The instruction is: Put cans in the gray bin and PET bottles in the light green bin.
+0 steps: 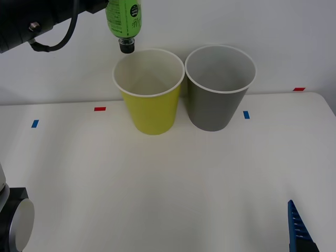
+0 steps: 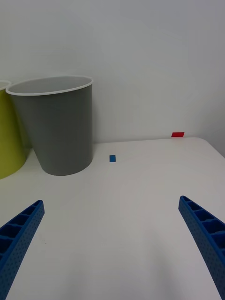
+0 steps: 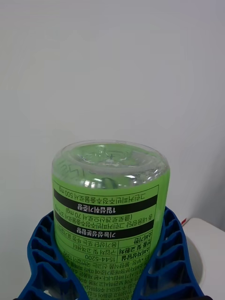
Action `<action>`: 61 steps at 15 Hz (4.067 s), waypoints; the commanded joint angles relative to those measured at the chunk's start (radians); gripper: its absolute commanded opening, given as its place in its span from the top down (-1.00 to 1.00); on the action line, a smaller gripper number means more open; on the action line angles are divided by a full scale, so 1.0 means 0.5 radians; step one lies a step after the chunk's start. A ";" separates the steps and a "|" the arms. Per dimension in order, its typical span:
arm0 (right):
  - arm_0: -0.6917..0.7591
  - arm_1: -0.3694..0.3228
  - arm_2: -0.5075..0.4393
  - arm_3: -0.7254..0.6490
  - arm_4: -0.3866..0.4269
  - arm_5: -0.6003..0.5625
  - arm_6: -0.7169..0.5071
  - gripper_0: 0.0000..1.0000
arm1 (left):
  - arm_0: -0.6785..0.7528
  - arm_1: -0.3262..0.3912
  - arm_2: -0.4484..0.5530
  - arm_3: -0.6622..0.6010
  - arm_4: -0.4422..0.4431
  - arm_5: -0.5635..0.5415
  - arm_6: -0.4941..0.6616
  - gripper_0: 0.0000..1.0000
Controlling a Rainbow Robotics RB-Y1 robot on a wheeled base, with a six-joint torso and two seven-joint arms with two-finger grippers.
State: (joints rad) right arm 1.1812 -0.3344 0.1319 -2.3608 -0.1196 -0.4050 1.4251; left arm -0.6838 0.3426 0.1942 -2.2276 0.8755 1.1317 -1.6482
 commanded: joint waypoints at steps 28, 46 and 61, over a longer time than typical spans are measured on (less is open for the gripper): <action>0.000 0.000 0.000 0.000 0.000 0.000 0.000 -1.00 | -0.004 -0.056 -0.471 0.746 -0.358 -0.858 -0.026 -1.00; 0.000 0.000 0.000 0.000 0.000 0.000 0.000 -1.00 | 0.484 0.248 -0.385 0.206 -0.241 -0.858 0.001 -1.00; 0.000 0.000 0.000 0.000 0.000 0.000 0.000 -1.00 | 1.788 0.352 0.004 -0.573 -0.214 -0.916 0.017 -1.00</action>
State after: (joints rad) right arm 1.1812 -0.3344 0.1319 -2.3608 -0.1196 -0.4050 1.4251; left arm 0.1786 0.5222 0.1937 -2.5056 0.7666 0.6935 -1.6372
